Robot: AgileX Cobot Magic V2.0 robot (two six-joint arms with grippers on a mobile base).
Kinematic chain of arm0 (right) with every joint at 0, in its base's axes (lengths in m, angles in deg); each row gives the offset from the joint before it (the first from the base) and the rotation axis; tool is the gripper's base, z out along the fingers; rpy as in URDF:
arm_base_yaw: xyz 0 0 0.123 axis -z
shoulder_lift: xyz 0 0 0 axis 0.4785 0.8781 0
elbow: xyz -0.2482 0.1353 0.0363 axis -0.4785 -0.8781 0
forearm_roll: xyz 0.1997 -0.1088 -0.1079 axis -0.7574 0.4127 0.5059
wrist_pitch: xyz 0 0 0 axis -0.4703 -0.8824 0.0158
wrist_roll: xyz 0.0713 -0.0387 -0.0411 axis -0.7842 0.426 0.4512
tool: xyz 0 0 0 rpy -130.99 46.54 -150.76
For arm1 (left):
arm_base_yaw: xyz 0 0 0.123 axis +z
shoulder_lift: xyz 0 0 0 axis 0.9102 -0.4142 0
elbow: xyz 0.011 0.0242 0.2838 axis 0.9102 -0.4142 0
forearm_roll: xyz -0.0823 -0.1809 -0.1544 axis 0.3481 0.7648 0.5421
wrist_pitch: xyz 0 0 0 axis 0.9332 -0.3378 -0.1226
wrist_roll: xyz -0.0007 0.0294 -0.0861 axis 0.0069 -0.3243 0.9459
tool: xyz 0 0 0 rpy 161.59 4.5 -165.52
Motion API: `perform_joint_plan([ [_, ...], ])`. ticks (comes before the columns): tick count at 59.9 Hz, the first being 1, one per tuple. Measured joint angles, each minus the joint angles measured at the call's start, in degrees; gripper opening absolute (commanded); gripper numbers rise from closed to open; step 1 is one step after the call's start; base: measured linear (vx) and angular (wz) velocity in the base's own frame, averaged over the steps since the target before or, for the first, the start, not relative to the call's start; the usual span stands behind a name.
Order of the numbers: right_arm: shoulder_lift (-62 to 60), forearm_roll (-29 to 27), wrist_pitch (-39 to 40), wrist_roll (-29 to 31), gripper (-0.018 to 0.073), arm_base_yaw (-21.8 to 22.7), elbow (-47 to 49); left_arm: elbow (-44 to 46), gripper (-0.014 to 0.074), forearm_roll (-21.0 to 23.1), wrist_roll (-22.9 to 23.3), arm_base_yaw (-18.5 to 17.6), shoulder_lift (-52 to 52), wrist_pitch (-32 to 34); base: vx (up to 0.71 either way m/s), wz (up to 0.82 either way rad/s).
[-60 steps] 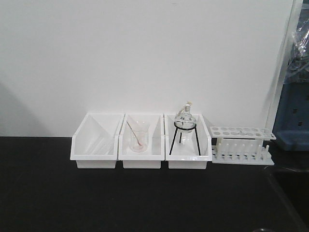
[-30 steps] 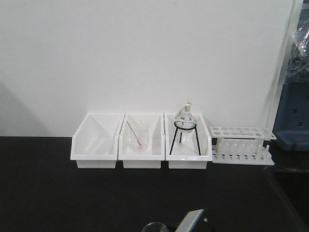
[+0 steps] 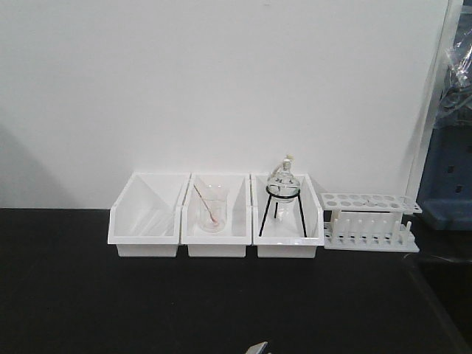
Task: Move beaker to silver tray on left bench
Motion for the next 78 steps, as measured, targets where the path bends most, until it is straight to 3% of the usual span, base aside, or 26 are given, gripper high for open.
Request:
perform_joint_plan([
  [23,1.29,-0.38,-0.03,0.31,0.0459,0.0,0.12,0.0,0.0001,0.0,0.0,0.0,0.0,0.0,0.0,0.0],
  [33,1.29,-0.65,-0.03,0.31,0.054,0.0,0.12,0.0,0.0001,0.0,0.0,0.0,0.0,0.0,0.0,0.0],
  [53,1.29,-1.16,0.17,0.31,0.0545,0.0,0.12,0.0,0.0001,0.0,0.0,0.0,0.0,0.0,0.0,0.0],
  [68,-5.0,-6.08,0.16,0.31,0.0534,0.0,0.12,0.0,0.0001,0.0,0.0,0.0,0.0,0.0,0.0,0.0],
  [73,-9.13,-7.56,-0.72,0.03,0.0473,0.0,0.12,0.0,0.0001,0.0,0.0,0.0,0.0,0.0,0.0,0.0],
  [78,-14.42,-9.03,-4.24,-1.51,0.0349,0.0,0.12,0.0,0.0001,0.0,0.0,0.0,0.0,0.0,0.0,0.0],
])
